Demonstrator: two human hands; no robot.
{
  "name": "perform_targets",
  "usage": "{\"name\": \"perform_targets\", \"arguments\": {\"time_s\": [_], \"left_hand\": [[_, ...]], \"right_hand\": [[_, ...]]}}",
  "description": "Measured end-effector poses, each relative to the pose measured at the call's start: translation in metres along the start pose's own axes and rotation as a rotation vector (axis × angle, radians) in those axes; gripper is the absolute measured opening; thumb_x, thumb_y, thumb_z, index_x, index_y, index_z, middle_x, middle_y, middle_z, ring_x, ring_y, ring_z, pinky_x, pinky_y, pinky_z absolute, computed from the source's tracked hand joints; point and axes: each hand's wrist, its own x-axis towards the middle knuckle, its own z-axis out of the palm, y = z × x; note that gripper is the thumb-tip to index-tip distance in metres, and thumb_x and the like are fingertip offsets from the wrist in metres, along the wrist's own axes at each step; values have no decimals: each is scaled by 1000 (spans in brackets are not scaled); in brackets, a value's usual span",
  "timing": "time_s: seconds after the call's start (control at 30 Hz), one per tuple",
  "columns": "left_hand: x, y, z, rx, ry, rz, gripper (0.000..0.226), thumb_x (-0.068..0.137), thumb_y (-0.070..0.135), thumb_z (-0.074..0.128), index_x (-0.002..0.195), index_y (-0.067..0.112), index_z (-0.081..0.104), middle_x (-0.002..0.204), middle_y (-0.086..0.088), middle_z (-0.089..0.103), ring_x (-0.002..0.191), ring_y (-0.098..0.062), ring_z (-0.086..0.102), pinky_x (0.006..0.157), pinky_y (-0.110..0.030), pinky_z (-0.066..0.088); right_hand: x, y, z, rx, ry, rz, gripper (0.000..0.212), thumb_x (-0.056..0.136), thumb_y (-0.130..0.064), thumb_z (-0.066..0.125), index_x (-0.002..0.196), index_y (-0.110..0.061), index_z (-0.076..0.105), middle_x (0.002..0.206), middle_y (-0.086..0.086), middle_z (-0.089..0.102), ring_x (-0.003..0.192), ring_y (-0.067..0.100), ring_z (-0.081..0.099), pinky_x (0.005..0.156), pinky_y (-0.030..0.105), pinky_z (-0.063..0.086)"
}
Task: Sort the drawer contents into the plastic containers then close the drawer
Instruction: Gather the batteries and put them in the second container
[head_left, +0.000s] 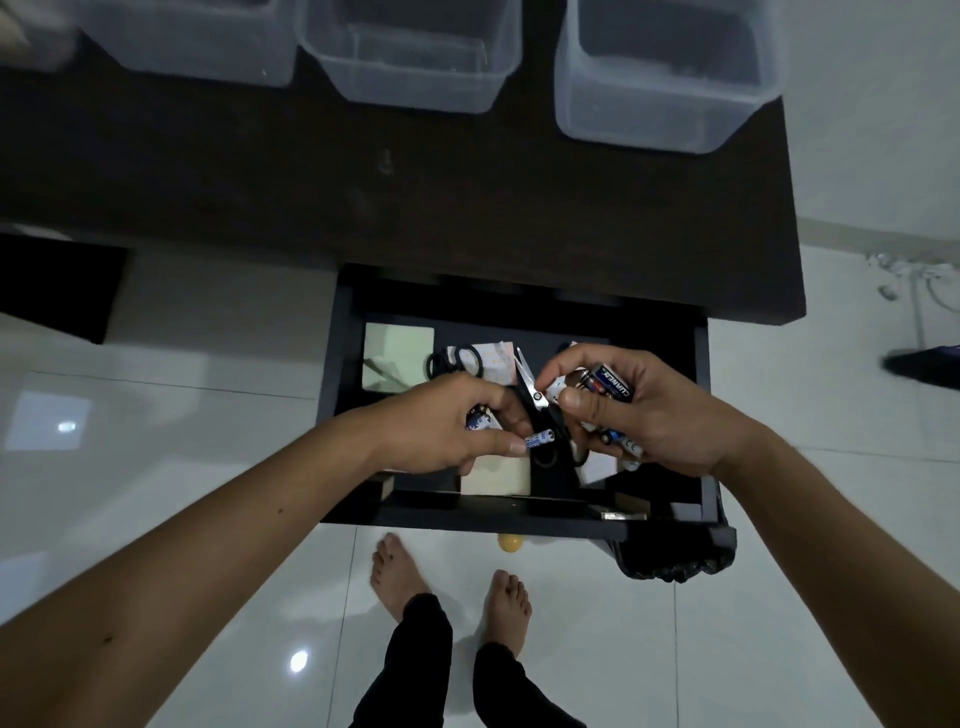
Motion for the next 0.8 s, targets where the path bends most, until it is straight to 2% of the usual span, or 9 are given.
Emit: {"name": "perform_targets", "arguments": {"time_s": [0.1, 0.13, 0.2, 0.27, 0.33, 0.4, 0.57, 0.7, 0.8], "left_hand": [[-24, 6, -24, -49, 40, 5, 12, 96, 28, 75, 107, 24, 75, 105, -1, 76, 62, -18, 66, 68, -39, 59], [-34, 9, -33, -66, 58, 11, 9, 96, 28, 75, 105, 25, 76, 106, 2, 75, 62, -20, 66, 70, -39, 59], [-57, 15, -52, -89, 101, 27, 5, 97, 27, 74, 102, 28, 76, 103, 9, 75, 62, -18, 65, 67, -30, 58], [-82, 21, -70, -94, 152, 20, 5, 99, 27, 72, 103, 26, 75, 96, 12, 75, 61, -13, 63, 66, -24, 55], [-108, 28, -85, -138, 223, -1, 8, 99, 24, 72, 105, 21, 76, 89, 12, 75, 58, -10, 60, 59, -18, 50], [-132, 34, -98, -172, 282, -16, 8, 99, 23, 71, 104, 18, 75, 82, 14, 73, 58, -12, 60, 54, -14, 46], [-173, 48, -132, -235, 409, -48, 8, 100, 21, 70, 104, 16, 74, 74, 12, 71, 55, -10, 58, 54, -14, 45], [-187, 54, -165, -254, 490, -32, 6, 100, 18, 69, 101, 14, 74, 74, 11, 68, 58, -11, 59, 53, -15, 47], [-192, 53, -184, -286, 541, -32, 6, 101, 16, 68, 101, 12, 73, 70, 14, 67, 58, -9, 59, 53, -15, 47]], "right_hand": [[10, -28, 7, -33, 2, -11, 20, 99, -24, 64, 117, -16, 68, 71, 12, 60, 61, 30, 54, 55, 38, 44], [13, -39, 9, -38, 5, -10, 21, 98, -26, 65, 117, -17, 69, 73, 17, 59, 63, 34, 51, 56, 42, 42], [19, -64, 15, -48, 7, -12, 21, 97, -29, 66, 116, -18, 69, 77, 27, 59, 65, 38, 49, 58, 49, 40], [23, -88, 21, -62, 3, -29, 20, 98, -27, 66, 115, -18, 69, 76, 22, 61, 68, 39, 51, 62, 52, 41], [26, -112, 28, -86, 3, -44, 18, 98, -27, 65, 113, -19, 70, 74, 13, 64, 67, 35, 53, 61, 50, 40], [30, -135, 35, -103, 5, -48, 20, 97, -30, 66, 113, -20, 70, 74, 13, 65, 65, 34, 52, 56, 48, 40], [47, -179, 54, -111, -34, -65, 20, 96, -30, 66, 112, -20, 69, 70, 10, 63, 54, 18, 51, 48, 31, 39], [71, -201, 63, -106, -88, -76, 18, 98, -27, 67, 114, -19, 69, 74, 15, 61, 59, 28, 48, 53, 38, 41], [97, -220, 68, -128, -138, -78, 15, 100, -24, 65, 114, -21, 70, 75, 13, 61, 57, 22, 50, 49, 27, 44]]}}
